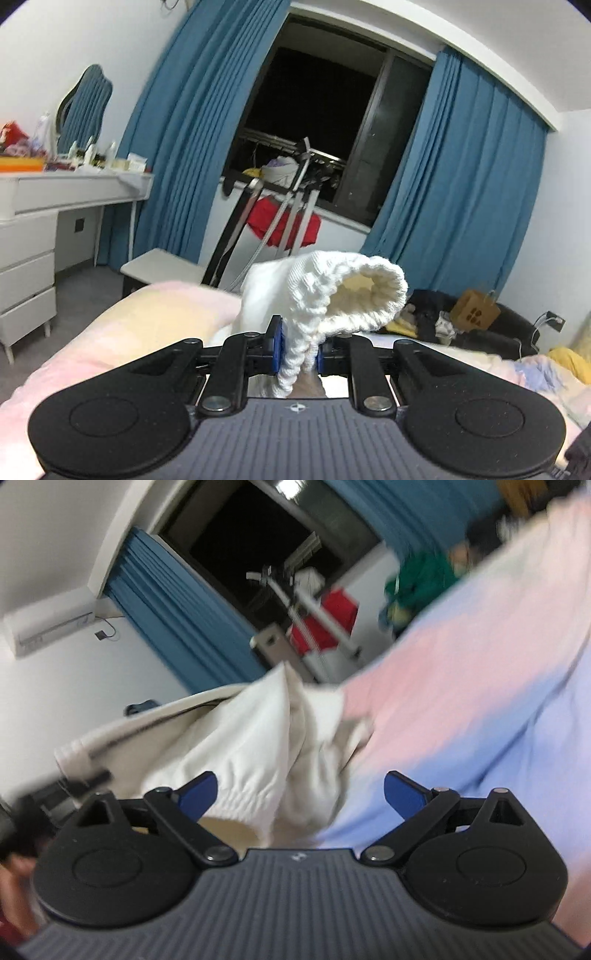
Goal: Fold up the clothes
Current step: 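Grasp the white garment's cuff with the left gripper while the right gripper grasps another cuff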
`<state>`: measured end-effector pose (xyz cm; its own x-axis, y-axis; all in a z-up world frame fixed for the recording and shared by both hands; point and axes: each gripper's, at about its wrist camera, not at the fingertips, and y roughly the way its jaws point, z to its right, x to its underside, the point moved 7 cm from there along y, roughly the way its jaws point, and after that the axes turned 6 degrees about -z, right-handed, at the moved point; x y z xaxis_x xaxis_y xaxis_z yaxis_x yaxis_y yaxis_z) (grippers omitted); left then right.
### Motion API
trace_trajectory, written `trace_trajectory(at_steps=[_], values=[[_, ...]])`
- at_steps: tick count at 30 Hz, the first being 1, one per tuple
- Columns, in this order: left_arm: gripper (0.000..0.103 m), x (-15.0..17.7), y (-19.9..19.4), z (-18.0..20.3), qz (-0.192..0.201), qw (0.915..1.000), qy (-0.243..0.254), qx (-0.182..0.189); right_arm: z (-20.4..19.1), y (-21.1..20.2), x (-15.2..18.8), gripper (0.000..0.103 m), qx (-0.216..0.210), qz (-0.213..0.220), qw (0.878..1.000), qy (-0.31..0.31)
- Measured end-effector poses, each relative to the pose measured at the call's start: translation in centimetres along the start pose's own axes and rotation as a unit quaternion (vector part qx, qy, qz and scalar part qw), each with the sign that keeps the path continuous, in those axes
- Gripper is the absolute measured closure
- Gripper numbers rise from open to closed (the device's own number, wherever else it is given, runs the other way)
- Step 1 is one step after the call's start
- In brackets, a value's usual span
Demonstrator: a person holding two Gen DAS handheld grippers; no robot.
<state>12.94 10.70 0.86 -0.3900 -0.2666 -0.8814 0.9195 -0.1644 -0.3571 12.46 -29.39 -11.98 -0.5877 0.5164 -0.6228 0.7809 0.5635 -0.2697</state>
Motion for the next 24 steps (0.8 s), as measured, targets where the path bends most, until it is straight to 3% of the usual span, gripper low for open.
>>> trace_trajectory(at_steps=[2, 4, 8, 12, 16, 21, 23, 24], values=[[0.085, 1.2, -0.7, -3.6, -0.013, 0.9994, -0.030, -0.012, -0.6, 0.5, 1.6, 0.009, -0.022, -0.029, 0.999, 0.018], [0.085, 2.3, -0.3, -6.8, -0.028, 0.9971, -0.061, -0.036, -1.6, 1.2, 3.4, 0.021, -0.034, -0.060, 0.998, 0.013], [0.085, 4.0, 0.6, -11.8, -0.060, 0.9880, -0.112, -0.087, -3.1, 3.2, 5.1, 0.023, -0.040, -0.092, 0.995, 0.004], [0.084, 4.1, 0.7, -16.4, -0.068, 0.9772, -0.173, -0.103, -3.9, 7.6, 4.3, 0.022, -0.035, -0.115, 0.993, -0.002], [0.084, 3.5, 0.8, -18.1, -0.061, 0.9753, -0.183, -0.108, -4.8, 14.2, 3.8, 0.022, -0.051, -0.149, 0.987, 0.015], [0.084, 3.6, 0.5, -18.6, -0.056, 0.9767, -0.175, -0.112, -6.1, 22.5, 5.0, 0.022, -0.017, -0.193, 0.981, -0.019], [0.083, 3.7, 1.2, -17.9, -0.057, 0.9763, -0.177, -0.111, -6.8, 24.6, 5.7, 0.032, -0.016, -0.212, 0.976, -0.042], [0.082, 3.6, 1.8, -17.6, -0.058, 0.9763, -0.178, -0.109, -7.0, 24.9, 5.9, 0.050, 0.002, -0.211, 0.976, -0.056]])
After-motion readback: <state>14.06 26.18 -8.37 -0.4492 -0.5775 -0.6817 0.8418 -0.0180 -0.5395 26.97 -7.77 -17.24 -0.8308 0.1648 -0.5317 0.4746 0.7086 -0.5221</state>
